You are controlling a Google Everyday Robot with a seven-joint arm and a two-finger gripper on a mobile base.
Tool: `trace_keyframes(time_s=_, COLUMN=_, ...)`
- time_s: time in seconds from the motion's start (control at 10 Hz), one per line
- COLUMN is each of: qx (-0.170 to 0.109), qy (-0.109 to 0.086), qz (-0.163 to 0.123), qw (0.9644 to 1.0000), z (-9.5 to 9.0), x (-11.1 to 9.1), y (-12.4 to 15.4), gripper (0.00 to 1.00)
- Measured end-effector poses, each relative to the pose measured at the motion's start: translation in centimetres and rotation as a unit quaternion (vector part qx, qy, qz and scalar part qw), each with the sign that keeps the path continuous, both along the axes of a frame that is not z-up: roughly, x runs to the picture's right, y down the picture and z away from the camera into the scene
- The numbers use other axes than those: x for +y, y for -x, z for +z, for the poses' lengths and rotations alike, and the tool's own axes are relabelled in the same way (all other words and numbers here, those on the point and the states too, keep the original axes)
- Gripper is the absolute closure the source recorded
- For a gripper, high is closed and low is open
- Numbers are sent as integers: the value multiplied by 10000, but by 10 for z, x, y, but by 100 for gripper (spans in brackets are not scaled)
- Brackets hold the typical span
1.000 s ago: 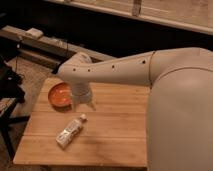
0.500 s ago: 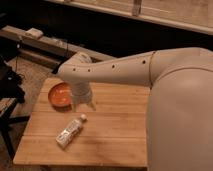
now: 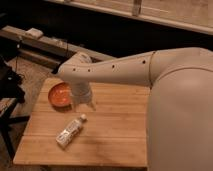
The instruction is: Place the bottle in the ceramic bowl
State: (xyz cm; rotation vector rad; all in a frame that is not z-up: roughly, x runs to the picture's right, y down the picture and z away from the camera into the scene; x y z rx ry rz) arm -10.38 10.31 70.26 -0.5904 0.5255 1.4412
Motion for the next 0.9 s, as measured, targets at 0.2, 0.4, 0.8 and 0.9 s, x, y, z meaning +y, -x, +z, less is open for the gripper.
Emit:
trace_keyframes(time_s=0.2, qx=17, qy=-1, qz=8, qw=10000, z=1, x=-1, y=0, gripper=35)
trace_keyframes(time_s=0.4, qx=200, qy=110, qz=64, qw=9997, z=13, x=4, y=7, gripper=35)
trace_keyframes(time_s=0.8, qx=536, qy=372, qz=86, qw=9978, z=59, x=41, y=31, gripper=35)
trace_keyframes(time_s=0.9, qx=618, qy=450, qz=103, qw=9970, z=69, x=52, y=39, gripper=35)
